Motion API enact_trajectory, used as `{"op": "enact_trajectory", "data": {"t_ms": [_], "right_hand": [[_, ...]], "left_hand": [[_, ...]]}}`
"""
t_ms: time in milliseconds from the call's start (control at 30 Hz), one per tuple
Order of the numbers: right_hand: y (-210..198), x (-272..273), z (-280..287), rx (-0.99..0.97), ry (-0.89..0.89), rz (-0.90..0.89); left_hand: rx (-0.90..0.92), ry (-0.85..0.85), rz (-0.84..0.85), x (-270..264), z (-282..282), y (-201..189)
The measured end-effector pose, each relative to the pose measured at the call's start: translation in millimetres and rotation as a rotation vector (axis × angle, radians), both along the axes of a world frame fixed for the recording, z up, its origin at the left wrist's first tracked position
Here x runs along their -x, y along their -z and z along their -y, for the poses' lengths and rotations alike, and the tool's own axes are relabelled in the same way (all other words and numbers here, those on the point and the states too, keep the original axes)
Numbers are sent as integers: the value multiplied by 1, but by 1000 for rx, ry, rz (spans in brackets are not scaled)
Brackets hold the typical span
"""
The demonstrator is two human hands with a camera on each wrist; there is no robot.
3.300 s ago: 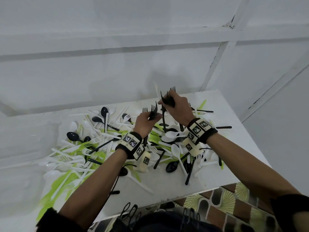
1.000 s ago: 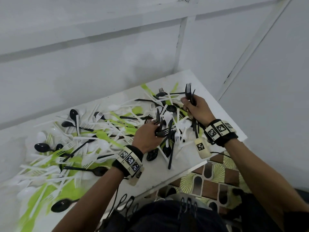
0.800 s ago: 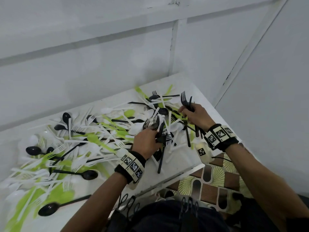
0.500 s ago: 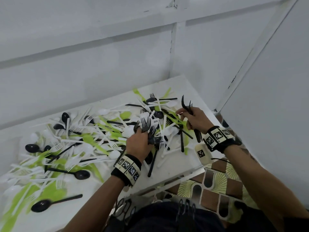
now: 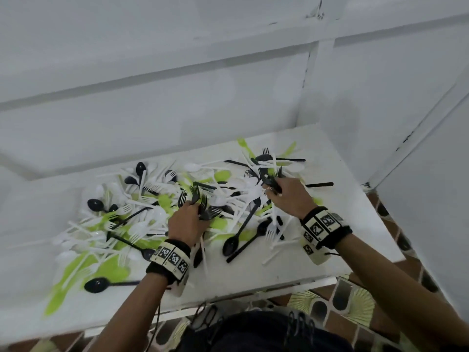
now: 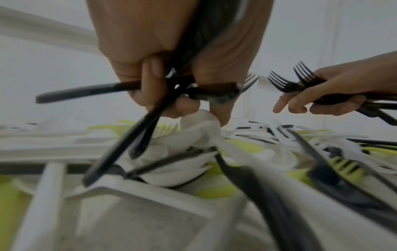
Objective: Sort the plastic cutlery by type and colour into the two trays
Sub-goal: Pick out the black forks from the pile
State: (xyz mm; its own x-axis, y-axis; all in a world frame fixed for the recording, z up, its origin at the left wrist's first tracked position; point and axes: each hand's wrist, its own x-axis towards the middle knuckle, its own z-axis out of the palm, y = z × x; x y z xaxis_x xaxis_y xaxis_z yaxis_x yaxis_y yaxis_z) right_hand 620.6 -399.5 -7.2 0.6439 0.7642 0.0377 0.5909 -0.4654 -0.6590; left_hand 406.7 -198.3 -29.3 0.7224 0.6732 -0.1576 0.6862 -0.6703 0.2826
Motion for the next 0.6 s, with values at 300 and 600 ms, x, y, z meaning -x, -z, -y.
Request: {"op": "enact_trajectory", "data": {"t_ms": [300,600], "right_hand": [[16,41,-78,412,-299,217],[12,21,-94,474,-113,290]], "left_hand": [[44,-67,103,38,-67,15],[60,-323,94,79,-110,9]]}}
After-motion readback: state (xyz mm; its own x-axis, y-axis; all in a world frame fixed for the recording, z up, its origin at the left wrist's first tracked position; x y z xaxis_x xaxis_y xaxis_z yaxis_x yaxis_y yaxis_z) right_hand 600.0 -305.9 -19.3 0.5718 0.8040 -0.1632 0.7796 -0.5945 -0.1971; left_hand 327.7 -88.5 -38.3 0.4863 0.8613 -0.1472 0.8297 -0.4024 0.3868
